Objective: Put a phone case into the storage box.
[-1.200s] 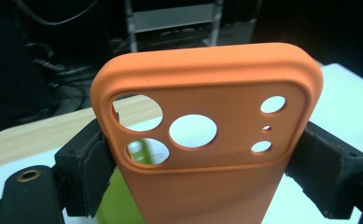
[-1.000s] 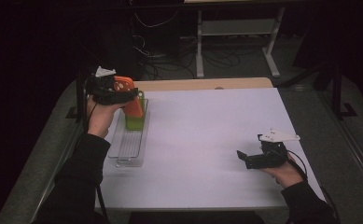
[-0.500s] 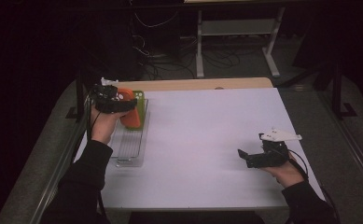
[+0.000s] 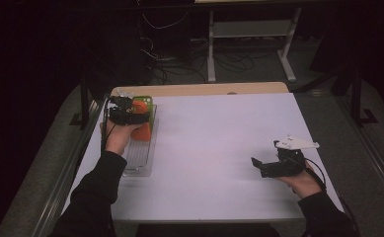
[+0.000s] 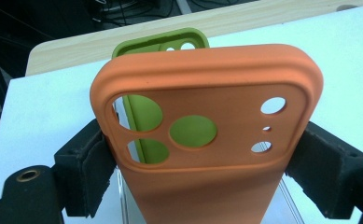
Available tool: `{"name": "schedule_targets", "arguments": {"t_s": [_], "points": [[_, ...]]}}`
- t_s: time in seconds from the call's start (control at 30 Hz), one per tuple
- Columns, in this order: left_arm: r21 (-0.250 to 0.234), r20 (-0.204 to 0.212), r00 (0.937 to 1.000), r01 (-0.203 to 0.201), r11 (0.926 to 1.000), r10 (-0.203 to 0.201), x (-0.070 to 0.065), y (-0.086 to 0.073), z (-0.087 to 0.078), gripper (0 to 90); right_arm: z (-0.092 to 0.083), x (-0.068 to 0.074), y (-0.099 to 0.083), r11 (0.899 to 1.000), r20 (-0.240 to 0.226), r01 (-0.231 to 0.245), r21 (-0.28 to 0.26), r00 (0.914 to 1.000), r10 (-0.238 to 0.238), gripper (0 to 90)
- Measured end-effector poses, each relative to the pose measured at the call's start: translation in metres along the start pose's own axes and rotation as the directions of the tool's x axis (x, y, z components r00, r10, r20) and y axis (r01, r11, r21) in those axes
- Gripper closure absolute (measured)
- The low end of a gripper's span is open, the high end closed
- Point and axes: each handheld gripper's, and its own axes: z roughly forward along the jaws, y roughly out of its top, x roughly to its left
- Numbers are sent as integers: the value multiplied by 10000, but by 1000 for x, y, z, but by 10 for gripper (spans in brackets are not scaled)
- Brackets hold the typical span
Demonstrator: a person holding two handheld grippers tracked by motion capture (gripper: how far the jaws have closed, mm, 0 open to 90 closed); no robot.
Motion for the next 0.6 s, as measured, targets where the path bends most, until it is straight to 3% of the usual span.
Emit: {"name": "schedule_targets", "arguments": {"t_s": [0.23,0.6], "points": [[-82,-133,9997,182,9998,-183,1,1,14,138,0,0,0,10000,-15,-14,-29,10000,13,0],[-79,178,9986,503,9987,-502,12,4,31,131,0,0,0,10000,-26,81,-44,10000,-81,0]]}}
